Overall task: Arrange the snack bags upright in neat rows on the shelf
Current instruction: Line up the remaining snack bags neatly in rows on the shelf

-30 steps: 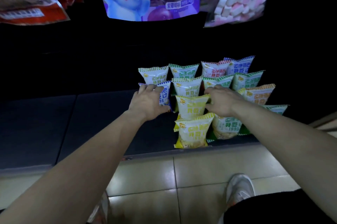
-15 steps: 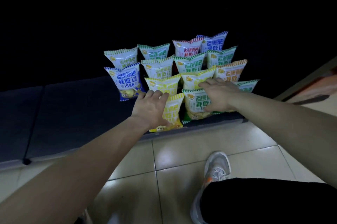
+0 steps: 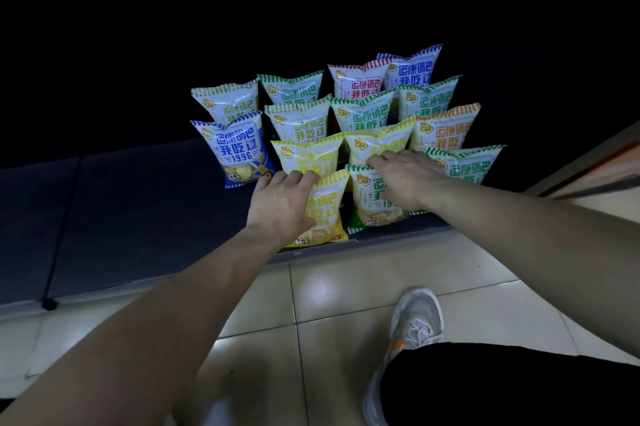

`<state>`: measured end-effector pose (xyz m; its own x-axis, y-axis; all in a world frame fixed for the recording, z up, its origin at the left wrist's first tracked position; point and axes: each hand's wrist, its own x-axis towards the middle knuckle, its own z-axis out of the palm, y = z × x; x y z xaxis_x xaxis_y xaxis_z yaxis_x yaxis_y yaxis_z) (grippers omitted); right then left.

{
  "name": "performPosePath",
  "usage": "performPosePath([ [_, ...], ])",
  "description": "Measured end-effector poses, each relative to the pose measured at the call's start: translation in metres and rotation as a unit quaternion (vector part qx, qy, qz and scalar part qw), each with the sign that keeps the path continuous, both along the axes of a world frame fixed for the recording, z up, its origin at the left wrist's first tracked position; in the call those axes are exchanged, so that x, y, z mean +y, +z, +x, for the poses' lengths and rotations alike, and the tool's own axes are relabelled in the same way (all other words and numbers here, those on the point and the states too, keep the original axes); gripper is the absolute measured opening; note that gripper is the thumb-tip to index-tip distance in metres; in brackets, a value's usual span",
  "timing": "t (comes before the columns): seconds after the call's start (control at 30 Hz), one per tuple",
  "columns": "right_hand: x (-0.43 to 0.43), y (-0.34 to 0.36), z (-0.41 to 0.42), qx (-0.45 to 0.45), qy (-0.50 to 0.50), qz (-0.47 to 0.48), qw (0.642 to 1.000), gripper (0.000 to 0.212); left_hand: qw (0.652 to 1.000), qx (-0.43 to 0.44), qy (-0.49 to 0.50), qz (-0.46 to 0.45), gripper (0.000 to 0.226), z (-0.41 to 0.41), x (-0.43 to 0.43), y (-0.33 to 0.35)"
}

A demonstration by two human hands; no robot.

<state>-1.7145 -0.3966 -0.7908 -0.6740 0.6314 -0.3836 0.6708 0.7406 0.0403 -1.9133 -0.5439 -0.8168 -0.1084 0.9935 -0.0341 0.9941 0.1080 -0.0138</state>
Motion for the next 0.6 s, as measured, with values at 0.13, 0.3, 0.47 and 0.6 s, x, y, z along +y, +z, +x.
performPosePath([
  [0.13, 0.0024, -0.0037, 0.0005, -0.006, -0.012, -0.01, 1.0, 0.061, 1.0, 0.003, -0.008, 0.013, 0.076, -0.0008, 0.0003, -0.0018],
  [0.3, 0.0038, -0.0045, 0.0037, -0.006, -0.008, 0.009, 1.0, 0.059, 0.999, -0.004, -0.021, 0.031, 0.075, 0.0001, 0.0003, -0.0037],
  [0.47, 0.0009, -0.0034, 0.0028, -0.009, -0.014, 0.03, 0.999, 0.058, 0.999, -0.018, -0.016, 0.037, 0.077, 0.0041, 0.002, -0.0064],
  [0.6, 0.0008, -0.0026, 0.0048, -0.014, -0.014, 0.057, 0.998, 0.061, 0.999, -0.032, -0.007, 0.035, 0.077, 0.0061, 0.0017, -0.0073],
])
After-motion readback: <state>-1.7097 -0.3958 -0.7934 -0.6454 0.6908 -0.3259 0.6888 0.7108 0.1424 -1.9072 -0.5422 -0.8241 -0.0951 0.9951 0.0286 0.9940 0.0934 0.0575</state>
